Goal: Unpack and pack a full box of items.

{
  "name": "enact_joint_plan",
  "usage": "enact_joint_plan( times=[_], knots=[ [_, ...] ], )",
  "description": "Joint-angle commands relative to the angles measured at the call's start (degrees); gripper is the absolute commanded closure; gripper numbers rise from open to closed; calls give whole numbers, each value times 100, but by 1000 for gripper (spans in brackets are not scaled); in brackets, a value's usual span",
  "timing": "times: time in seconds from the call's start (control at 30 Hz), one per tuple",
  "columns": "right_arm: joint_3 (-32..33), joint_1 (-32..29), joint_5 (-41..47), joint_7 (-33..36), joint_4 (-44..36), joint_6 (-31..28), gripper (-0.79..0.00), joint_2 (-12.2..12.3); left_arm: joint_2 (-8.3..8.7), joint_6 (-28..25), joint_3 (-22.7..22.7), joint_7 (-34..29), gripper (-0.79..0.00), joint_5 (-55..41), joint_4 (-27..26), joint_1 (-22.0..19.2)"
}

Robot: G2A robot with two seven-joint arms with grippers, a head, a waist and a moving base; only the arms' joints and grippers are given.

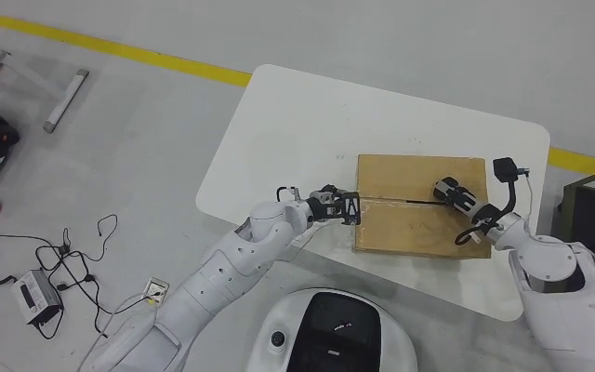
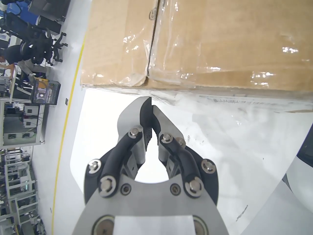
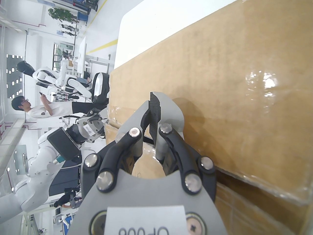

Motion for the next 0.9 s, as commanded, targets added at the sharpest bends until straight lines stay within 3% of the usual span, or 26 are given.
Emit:
enact_joint_plan(
  times=[0.0,0.33,0.43,0.67,0.87],
  knots=[
    [4,-3,-7,9,-3,9,0,1,27,28,-72,-27,0,68,-135,67],
    [-1,-3,68,-25,-118,-19,0,-5,164,-224,-280,-45,0,585,-818,360],
    [45,-5,110,-58,-205,-41,0,-3,205,-281,-376,-80,-785,681,-1044,469],
    [366,-195,417,-272,-643,-299,0,13,304,-282,-796,-167,-785,689,-1519,736],
    [617,-730,294,-814,-1248,-544,0,13,415,-248,-1345,-204,-785,583,-1966,1107]
  ],
)
